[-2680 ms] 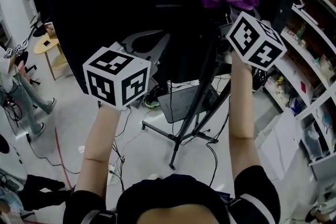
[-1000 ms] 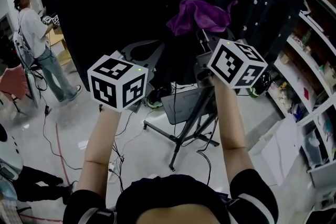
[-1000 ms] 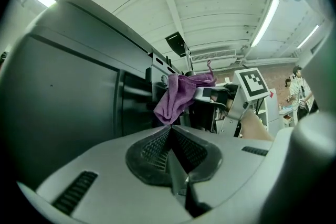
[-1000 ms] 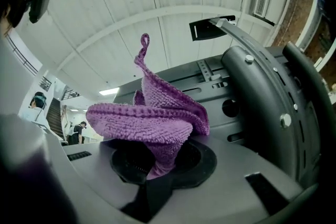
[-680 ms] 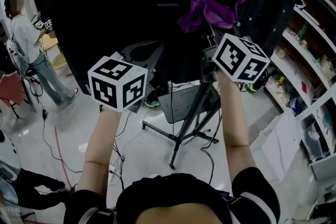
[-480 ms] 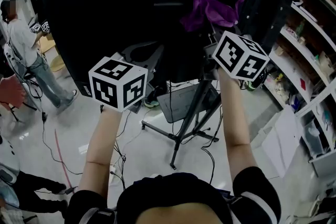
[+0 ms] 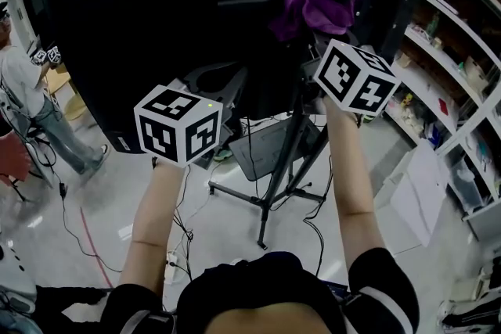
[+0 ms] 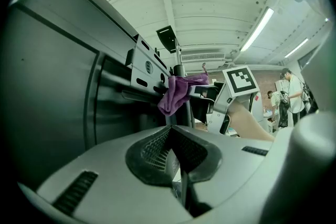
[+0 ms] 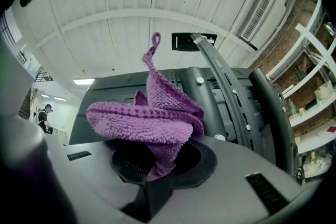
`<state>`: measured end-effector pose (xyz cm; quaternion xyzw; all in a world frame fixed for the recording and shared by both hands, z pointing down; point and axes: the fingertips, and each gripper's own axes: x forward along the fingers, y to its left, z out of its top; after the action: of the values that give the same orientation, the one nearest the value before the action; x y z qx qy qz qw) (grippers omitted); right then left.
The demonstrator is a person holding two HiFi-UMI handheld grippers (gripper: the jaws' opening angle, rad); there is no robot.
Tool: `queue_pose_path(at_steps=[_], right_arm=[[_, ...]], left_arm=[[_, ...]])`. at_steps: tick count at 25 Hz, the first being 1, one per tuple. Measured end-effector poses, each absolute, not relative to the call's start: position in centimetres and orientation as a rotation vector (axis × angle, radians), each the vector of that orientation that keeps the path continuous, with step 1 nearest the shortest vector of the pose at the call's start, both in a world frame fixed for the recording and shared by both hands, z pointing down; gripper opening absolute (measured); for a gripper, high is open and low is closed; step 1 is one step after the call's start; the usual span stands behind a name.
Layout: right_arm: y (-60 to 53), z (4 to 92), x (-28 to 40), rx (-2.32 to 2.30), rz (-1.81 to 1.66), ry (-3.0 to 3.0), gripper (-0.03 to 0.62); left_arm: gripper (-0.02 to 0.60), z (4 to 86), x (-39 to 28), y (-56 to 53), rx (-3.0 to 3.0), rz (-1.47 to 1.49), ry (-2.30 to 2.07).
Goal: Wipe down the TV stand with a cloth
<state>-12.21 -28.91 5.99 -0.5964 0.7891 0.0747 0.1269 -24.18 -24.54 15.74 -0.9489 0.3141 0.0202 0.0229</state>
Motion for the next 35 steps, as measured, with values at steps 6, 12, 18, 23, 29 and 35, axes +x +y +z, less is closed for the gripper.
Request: queue_pose_path(at_steps=[6,12,18,23,29,35], right_arm=[[-25.0,4.5,-11.5,-1.638,0.26,2.269,0.064],[-22.1,0.6,-6.7,-1.622,0.357,2.203,0.064],[-22.8,-2.4,-1.4,-1.632,0.408,2.196,0.064],[-25.1,-3.4,1.0,-1.607,0.386,2.24,0.064],[-29.4,-2.3,0.5,-1.543,0.32,2.341,0.064],[-31.3,-2.6,-0.5,-1.509,0.384,2.353,0.064]], left_arm=[[0.006,15.6,-21.7,-24.0,-2.966,0.061,0.84],[0.006,13.5,-16.5,-23.2,-2.989,0.1,0.681],[0.006,11.3,-11.1,-22.6,-3.06,0.196,0.583],[0.006,10.6,-8.3,-22.6,-3.046,0.192,0.633],[0.006,10.3,-7.2,-22.9,-3.026,0.184,0.732],[0.006,11.8,-7.0,-23.4,-2.995,0.138,0.855]])
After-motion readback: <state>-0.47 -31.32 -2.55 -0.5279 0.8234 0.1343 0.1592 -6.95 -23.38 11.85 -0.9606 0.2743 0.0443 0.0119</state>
